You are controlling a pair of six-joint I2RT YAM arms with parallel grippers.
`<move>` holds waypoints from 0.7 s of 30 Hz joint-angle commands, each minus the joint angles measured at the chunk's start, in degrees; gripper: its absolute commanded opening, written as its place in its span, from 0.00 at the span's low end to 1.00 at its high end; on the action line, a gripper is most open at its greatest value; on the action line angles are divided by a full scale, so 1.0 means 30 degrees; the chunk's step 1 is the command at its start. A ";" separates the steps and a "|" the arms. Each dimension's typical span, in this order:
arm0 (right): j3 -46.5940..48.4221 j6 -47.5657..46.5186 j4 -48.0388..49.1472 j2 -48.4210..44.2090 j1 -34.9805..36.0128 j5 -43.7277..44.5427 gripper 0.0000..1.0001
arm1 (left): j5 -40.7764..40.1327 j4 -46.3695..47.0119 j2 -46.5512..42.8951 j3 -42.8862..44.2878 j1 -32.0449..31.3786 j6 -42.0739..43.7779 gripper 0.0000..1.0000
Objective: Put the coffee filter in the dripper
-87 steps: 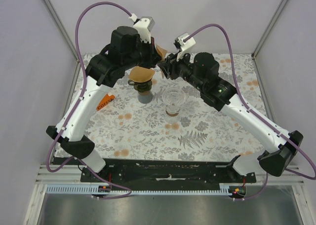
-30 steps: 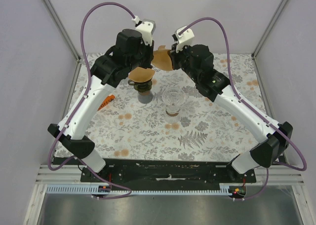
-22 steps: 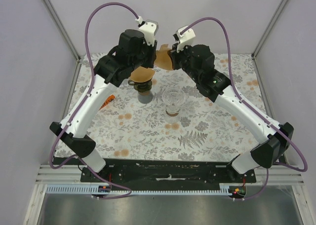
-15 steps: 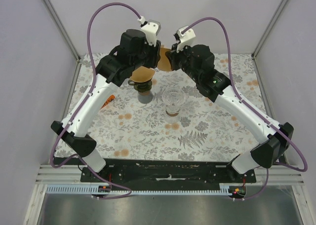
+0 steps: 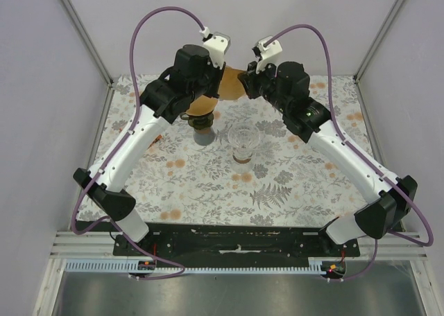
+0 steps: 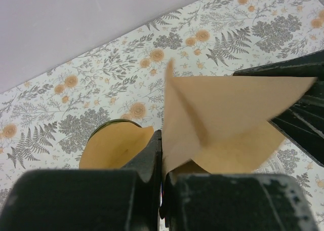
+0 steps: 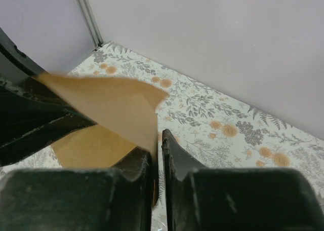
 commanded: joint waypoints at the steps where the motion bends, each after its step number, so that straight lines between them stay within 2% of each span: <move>1: 0.0518 -0.0607 0.0739 -0.0258 -0.0191 -0.1318 0.26 | 0.0964 0.0039 -0.0591 0.0052 0.0243 0.0728 0.02; 2: 0.0576 -0.0636 0.0768 -0.0170 -0.0191 -0.1674 0.33 | 0.1668 -0.0079 -0.0533 0.0081 0.0214 0.0728 0.02; 4: 0.0781 -0.0637 0.0769 0.0035 -0.0161 -0.2086 0.39 | 0.2666 -0.0254 -0.0561 0.0111 0.0098 0.0786 0.02; 11: 0.1689 -0.1837 0.0243 0.1001 -0.0103 -0.2294 0.40 | 0.3022 -0.0695 -0.0444 0.0433 -0.0167 0.0933 0.02; 13: 0.1865 -0.2100 -0.0050 0.1178 -0.0103 -0.2089 0.33 | 0.3052 -0.0695 -0.0444 0.0579 -0.0167 0.0934 0.02; 15: 0.1895 -0.2275 -0.0605 0.1005 -0.0103 -0.0605 0.15 | 0.2326 -0.0782 -0.0444 0.0580 -0.0167 0.1166 0.02; 17: 0.1545 -0.2597 -0.0579 0.0624 -0.0161 0.0603 0.08 | 0.1504 -0.0841 -0.0473 0.0463 -0.0138 0.1488 0.02; 21: 0.1397 -0.2863 -0.1250 0.0183 -0.0161 0.1952 0.00 | 0.0183 -0.0725 -0.0444 0.0375 -0.0137 0.1987 0.02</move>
